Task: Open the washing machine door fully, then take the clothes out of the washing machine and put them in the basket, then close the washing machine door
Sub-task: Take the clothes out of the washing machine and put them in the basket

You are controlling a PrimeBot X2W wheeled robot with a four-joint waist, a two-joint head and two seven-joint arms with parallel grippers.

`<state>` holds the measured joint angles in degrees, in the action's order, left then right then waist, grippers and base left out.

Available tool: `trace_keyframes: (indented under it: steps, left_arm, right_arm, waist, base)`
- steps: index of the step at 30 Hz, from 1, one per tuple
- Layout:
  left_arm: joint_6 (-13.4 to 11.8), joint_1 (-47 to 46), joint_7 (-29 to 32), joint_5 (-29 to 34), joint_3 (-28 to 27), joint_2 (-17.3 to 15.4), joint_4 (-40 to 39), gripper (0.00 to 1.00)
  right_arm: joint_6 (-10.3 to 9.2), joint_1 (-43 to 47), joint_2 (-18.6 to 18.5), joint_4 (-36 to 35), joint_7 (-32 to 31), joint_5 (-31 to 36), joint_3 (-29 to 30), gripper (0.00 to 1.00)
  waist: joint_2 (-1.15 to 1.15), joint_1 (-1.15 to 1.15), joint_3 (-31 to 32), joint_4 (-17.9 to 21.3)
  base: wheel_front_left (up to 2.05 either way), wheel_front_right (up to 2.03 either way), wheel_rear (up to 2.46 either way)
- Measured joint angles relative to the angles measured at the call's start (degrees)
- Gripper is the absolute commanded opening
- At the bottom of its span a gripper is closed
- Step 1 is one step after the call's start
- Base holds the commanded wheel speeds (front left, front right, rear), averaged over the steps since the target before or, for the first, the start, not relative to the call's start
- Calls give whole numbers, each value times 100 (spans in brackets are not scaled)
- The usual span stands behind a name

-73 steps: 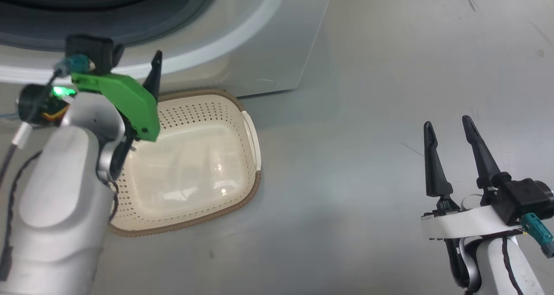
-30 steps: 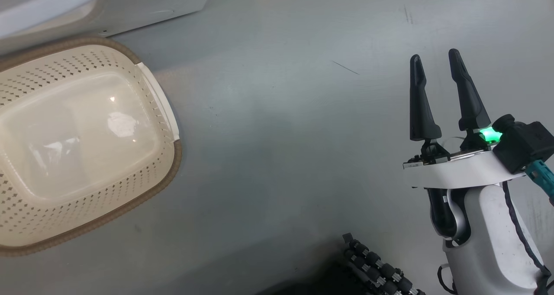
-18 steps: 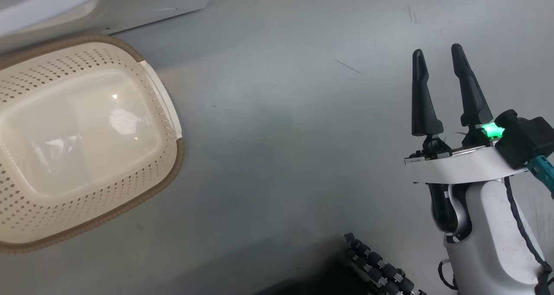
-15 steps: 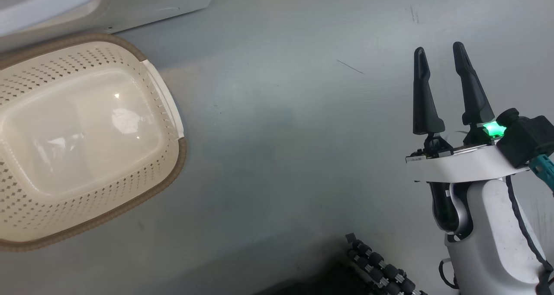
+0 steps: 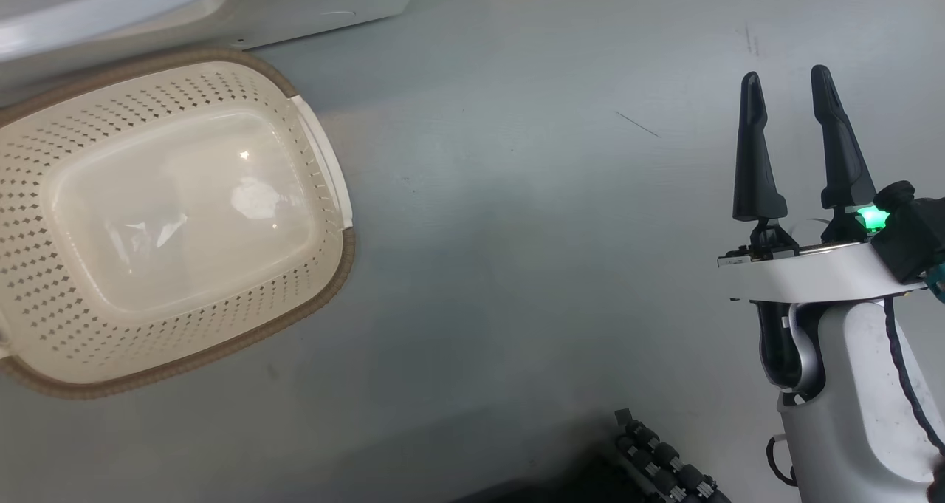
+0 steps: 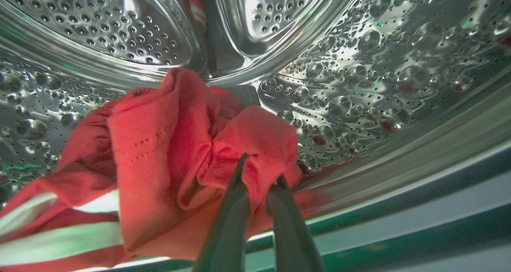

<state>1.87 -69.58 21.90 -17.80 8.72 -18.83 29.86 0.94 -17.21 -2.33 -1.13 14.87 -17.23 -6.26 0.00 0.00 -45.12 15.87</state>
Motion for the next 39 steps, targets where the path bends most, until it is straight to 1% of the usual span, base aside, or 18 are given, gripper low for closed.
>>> trace_keyframes:
  steps: [5, 6, 15, 24, 27, 28, 32, 34, 39]
  left_arm:
    - [-1, 2, -379, 0, -25, 46, -82, 0]
    - [-1, 2, -379, 0, -25, 46, -82, 0]
    - [-15, 238, -1154, -16, -108, 326, -342, 0]
    - [-108, 873, -2086, -65, -183, 614, -667, 0]
    - [-167, 1105, -2414, -78, -220, 724, -771, 0]
    - [-213, 1277, -2629, -80, -236, 776, -840, 0]
    - [-264, 1652, -3027, -78, -231, 896, -944, 0]
    - [-269, 1846, -3217, -71, -219, 933, -1006, 0]
    - [-368, 2308, -3635, -54, -192, 1068, -1155, 0]
  right_arm:
    - [18, 0, 0, -1, 0, 121, 82, 100]
    - [18, 0, 0, -1, 0, 121, 82, 100]
    - [77, 2, -9, -2, 0, 328, 256, 100]
    - [103, 13, -77, -1, 0, 471, 383, 100]
    - [148, 22, -112, 7, 0, 533, 411, 100]
    - [152, 43, -120, 20, 0, 566, 416, 100]
    - [155, 131, -125, 87, 0, 628, 431, 100]
    - [192, 170, -126, 130, 0, 650, 432, 100]
    - [202, 318, -126, 201, 0, 691, 442, 100]
  waist:
    - [0, 0, 42, -147]
    - [0, 0, 42, -147]
    - [0, 0, 163, -416]
    - [0, 0, 354, -668]
    - [0, 0, 443, -741]
    - [0, 0, 511, -787]
    - [0, 0, 672, -872]
    - [0, 0, 766, -909]
    - [0, 0, 1034, -998]
  base:
    - [0, 0, 0]
    - [0, 0, 0]
    - [0, 0, 0]
    - [0, 0, 0]
    - [0, 0, 0]
    - [0, 0, 0]
    - [0, 0, 0]
    - [0, 0, 0]
    - [0, 0, 0]
